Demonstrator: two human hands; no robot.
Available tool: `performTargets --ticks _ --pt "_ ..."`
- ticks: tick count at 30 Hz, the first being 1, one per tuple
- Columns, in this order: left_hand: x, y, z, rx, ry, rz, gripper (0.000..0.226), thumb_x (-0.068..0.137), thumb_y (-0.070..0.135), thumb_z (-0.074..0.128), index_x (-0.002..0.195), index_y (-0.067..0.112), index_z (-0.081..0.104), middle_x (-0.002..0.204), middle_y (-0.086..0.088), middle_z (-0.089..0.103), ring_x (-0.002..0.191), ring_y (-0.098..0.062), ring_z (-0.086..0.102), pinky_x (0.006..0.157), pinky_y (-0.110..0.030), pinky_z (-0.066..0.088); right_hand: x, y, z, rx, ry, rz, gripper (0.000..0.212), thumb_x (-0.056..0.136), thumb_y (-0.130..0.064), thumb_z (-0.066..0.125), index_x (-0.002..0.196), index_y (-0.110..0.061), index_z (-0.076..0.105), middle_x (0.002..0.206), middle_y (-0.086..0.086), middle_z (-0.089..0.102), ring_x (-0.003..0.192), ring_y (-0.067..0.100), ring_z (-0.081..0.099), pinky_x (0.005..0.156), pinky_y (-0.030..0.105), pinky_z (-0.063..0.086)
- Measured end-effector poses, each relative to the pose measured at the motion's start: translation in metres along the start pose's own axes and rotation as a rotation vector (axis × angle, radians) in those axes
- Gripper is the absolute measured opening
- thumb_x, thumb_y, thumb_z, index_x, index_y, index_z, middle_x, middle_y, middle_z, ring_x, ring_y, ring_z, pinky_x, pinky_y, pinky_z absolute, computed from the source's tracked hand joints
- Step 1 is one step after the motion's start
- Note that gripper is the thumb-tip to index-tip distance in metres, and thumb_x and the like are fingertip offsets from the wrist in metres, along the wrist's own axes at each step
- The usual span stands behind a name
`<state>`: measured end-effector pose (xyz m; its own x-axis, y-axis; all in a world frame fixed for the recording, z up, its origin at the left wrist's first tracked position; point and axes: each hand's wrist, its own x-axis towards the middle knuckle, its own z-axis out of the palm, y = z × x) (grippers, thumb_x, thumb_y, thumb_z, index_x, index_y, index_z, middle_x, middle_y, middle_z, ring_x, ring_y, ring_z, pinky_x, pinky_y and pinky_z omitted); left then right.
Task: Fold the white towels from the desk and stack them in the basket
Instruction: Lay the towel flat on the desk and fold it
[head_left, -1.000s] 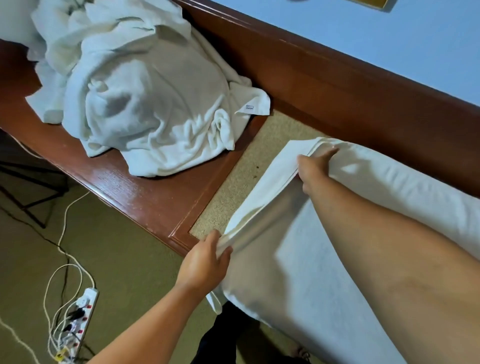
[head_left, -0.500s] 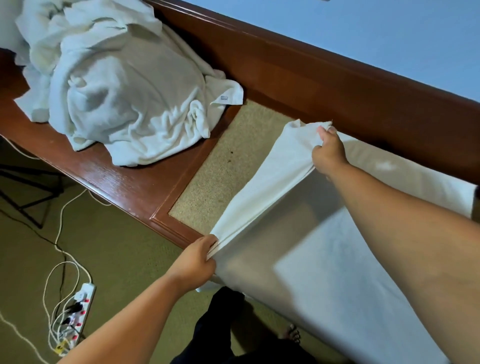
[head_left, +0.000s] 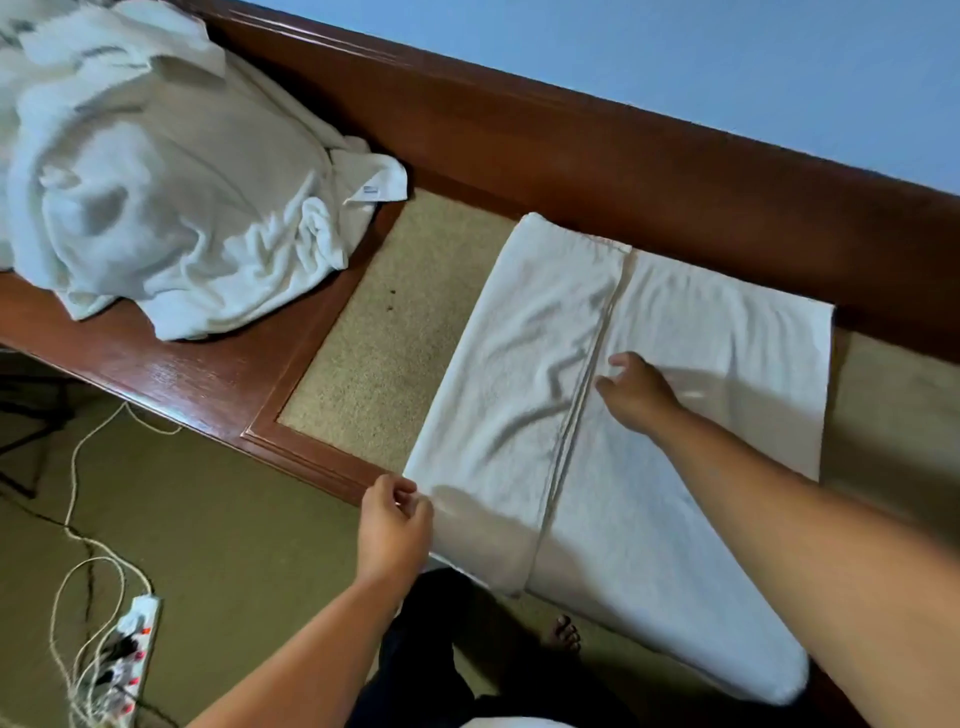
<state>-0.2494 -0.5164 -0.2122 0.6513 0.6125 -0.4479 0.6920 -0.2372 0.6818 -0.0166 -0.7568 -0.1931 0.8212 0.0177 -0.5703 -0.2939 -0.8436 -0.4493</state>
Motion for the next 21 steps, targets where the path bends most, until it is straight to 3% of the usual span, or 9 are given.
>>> performTargets --ticks 2,5,7,11,12,14,17,19,21 --pt "0.017 -0.015 -0.007 -0.041 0.015 -0.234 0.032 0.082 0.02 0.07 0.108 0.014 0.054 0.108 -0.008 0.057 0.091 -0.022 0.059 0.074 -0.034 0.047 -0.038 0.015 0.032 0.031 -0.098 0.033 0.026 0.094 -0.034 0.059 0.113 -0.017 0.062 0.112 0.009 0.069 0.102 0.027 0.065 0.081 0.031 0.048" --pt "0.03 -0.025 -0.009 -0.262 -0.068 -0.447 0.065 0.072 0.018 0.082 0.123 0.0 0.046 0.102 -0.013 0.055 0.082 -0.022 0.053 0.069 -0.042 0.048 -0.104 0.032 0.089 0.022 -0.155 0.058 0.025 0.088 -0.031 0.053 0.08 -0.009 0.062 0.078 0.01 0.071 0.078 0.027 0.068 0.069 0.036 0.053" --pt "0.036 -0.032 -0.009 -0.312 -0.093 -0.53 0.08 0.071 0.013 0.086 0.134 -0.005 0.04 0.097 -0.011 0.052 0.078 -0.021 0.049 0.071 -0.053 0.053 -0.148 0.036 0.12 0.022 -0.089 0.083 0.018 0.093 -0.033 0.054 0.086 -0.017 0.059 0.084 0.003 0.069 0.082 0.022 0.066 0.07 0.033 0.052" --pt "0.045 -0.043 -0.015 -0.276 -0.306 -0.623 0.095 0.065 0.023 0.092 0.143 0.003 0.041 0.119 -0.023 0.062 0.072 -0.023 0.054 0.061 -0.034 0.04 -0.192 0.038 0.159 0.084 0.031 0.134 0.017 0.097 -0.044 0.053 0.091 -0.027 0.052 0.079 -0.008 0.063 0.073 0.01 0.063 0.066 0.034 0.054" --pt "0.049 -0.044 -0.017 -0.233 -0.379 -0.63 0.095 0.061 0.025 0.094 0.139 0.001 0.047 0.132 -0.026 0.059 0.086 -0.03 0.063 0.068 -0.036 0.041 -0.194 0.039 0.167 0.101 0.062 0.175 0.019 0.097 -0.044 0.053 0.09 -0.027 0.053 0.078 -0.009 0.063 0.071 0.009 0.062 0.066 0.034 0.055" --pt "0.054 -0.042 -0.024 -0.119 -0.514 -0.607 0.082 0.06 0.03 0.094 0.129 0.0 0.06 0.141 -0.024 0.053 0.123 -0.038 0.056 0.089 -0.041 0.04 -0.191 0.039 0.182 0.13 0.058 0.321 0.023 0.096 -0.045 0.053 0.09 -0.024 0.06 0.08 -0.006 0.065 0.073 0.014 0.063 0.068 0.033 0.054" --pt "0.059 -0.045 -0.034 0.134 -0.703 -0.443 0.071 0.062 0.041 0.092 0.12 0.01 0.065 0.117 -0.008 0.067 0.103 -0.024 0.061 0.079 -0.033 0.043 -0.185 0.037 0.208 0.416 -0.065 0.612 0.032 0.09 -0.046 0.062 0.104 -0.017 0.064 0.1 0.006 0.07 0.09 0.025 0.067 0.077 0.033 0.054" --pt "0.058 -0.043 -0.038 0.19 -0.778 -0.329 0.043 0.076 0.031 0.086 0.111 0.013 0.068 0.098 0.002 0.07 0.087 -0.011 0.062 0.07 -0.024 0.048 -0.184 0.042 0.226 0.631 -0.064 0.669 0.047 0.081 -0.043 0.073 0.116 -0.015 0.06 0.113 0.01 0.067 0.099 0.028 0.066 0.082 0.034 0.053" --pt "0.055 -0.047 -0.038 0.235 -0.826 -0.239 0.04 0.074 0.029 0.087 0.108 0.015 0.073 0.098 0.005 0.075 0.091 -0.01 0.069 0.084 -0.03 0.057 -0.188 0.047 0.238 0.695 -0.048 0.628 0.055 0.076 -0.037 0.079 0.121 -0.01 0.061 0.118 0.012 0.066 0.104 0.029 0.064 0.091 0.038 0.054"
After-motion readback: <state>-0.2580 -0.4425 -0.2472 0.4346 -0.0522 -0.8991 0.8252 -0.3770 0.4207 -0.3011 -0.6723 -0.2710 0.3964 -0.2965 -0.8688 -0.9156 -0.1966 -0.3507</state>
